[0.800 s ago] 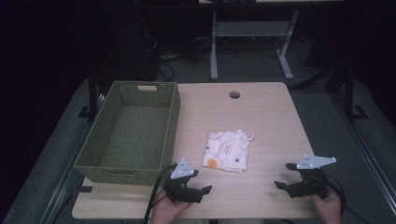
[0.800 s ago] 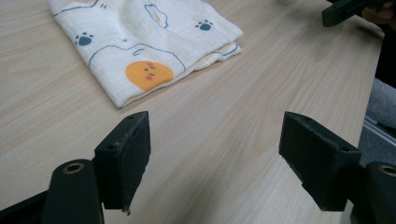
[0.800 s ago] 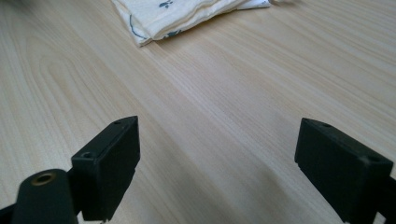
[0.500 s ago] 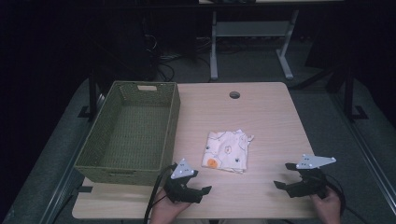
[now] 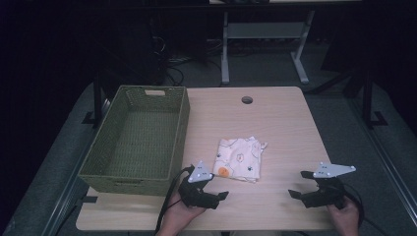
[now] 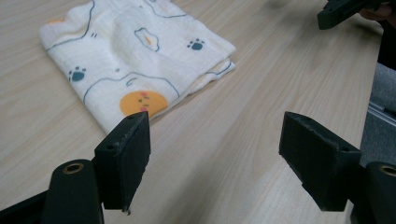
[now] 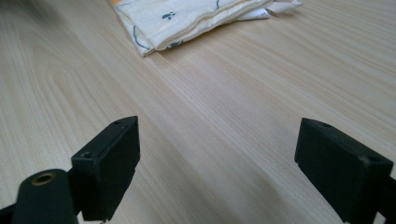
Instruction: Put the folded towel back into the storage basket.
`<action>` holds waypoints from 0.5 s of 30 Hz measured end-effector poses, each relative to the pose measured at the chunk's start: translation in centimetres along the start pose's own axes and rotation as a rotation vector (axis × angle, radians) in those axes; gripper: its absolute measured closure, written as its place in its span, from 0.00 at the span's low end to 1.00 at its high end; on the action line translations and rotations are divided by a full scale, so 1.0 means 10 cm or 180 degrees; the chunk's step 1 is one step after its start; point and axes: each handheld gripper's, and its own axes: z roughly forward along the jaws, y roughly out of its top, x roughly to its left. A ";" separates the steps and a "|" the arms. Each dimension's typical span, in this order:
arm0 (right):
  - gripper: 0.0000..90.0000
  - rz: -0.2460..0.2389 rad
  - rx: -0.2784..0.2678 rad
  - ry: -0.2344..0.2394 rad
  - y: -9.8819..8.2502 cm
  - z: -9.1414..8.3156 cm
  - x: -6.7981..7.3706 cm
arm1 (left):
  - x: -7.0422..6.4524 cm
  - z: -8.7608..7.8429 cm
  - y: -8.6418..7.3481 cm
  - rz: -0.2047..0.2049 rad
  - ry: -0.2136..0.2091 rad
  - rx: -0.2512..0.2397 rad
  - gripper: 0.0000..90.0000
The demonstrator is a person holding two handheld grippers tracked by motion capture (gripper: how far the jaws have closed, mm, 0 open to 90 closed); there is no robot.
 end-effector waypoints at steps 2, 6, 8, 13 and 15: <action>0.15 -0.0002 -0.0014 0.0010 0.00 0.00 0.01 | 0.01 0.00 0.05 0.0023 -0.0005 0.0020 0.27; 0.15 -0.0015 -0.0016 0.0007 0.01 0.00 0.02 | 0.03 0.03 0.14 0.0063 -0.0017 0.0087 0.27; 0.15 -0.0022 -0.0015 0.0003 0.01 0.00 0.02 | 0.05 0.05 0.18 0.0063 -0.0005 0.0108 0.27; 0.15 -0.0014 -0.0040 0.0016 0.01 -0.01 0.02 | 0.08 0.14 0.23 0.0067 -0.0003 0.0208 0.27; 0.15 -0.0026 -0.0039 0.0010 0.02 -0.02 0.03 | 0.09 0.19 0.28 0.0083 0.0008 0.0228 0.27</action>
